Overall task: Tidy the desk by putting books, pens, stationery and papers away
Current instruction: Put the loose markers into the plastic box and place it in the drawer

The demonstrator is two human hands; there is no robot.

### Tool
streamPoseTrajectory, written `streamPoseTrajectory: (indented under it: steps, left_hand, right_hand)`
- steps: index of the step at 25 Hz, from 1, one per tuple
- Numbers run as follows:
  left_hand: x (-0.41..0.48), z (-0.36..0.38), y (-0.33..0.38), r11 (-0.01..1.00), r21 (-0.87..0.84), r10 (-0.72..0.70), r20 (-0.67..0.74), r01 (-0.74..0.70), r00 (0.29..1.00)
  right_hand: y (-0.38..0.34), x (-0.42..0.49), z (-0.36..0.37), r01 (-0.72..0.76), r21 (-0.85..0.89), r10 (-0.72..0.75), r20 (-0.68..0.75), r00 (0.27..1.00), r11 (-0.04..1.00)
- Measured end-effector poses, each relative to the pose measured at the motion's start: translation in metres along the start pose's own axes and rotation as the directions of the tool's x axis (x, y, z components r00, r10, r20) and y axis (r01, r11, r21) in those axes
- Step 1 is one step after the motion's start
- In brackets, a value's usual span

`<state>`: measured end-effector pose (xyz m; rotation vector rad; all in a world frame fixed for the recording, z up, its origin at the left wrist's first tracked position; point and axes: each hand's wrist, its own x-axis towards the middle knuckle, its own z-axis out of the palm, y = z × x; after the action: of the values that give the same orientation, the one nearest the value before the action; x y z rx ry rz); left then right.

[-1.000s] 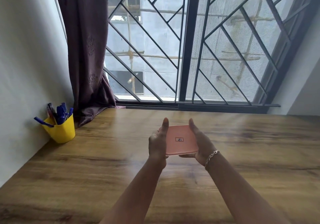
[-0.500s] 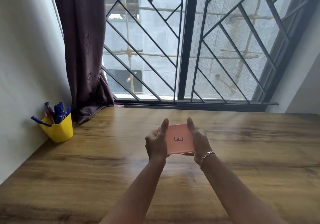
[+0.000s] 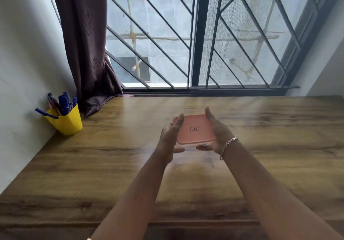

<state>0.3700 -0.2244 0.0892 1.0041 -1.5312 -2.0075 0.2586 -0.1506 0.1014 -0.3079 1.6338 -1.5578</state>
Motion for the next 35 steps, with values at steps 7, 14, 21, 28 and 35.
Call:
streamPoseTrajectory:
  steps: [7, 14, 21, 28, 35]
  left_hand:
    - [-0.036, -0.016, -0.005, 0.995, -0.086, -0.049, -0.072, 0.043, 0.996]
    - [-0.073, -0.034, -0.04, 0.996, -0.074, -0.062, -0.19, 0.049, 0.98]
    - [-0.093, -0.051, -0.07, 0.971, -0.231, -0.126, -0.255, 0.066, 0.959]
    - [-0.093, -0.079, -0.063, 0.938, -0.338, -0.15, -0.2, 0.075, 0.968]
    - [-0.133, -0.112, -0.098, 0.983, -0.048, 0.125, -0.544, -0.179, 0.83]
  right_hand:
    - [0.019, -0.028, 0.004, -0.007, 0.019, 0.006, 0.075, 0.997, 1.0]
    - [0.064, -0.06, 0.023, -0.072, 0.051, 0.068, 0.071, 0.995, 0.996]
    - [0.111, -0.079, 0.05, -0.168, 0.219, 0.173, -0.004, 0.985, 0.961]
    - [0.113, -0.083, 0.072, -0.171, 0.268, 0.168, 0.034, 0.985, 0.948]
    - [0.15, -0.105, 0.057, 0.321, 0.258, -0.139, -0.541, 0.83, 0.911]
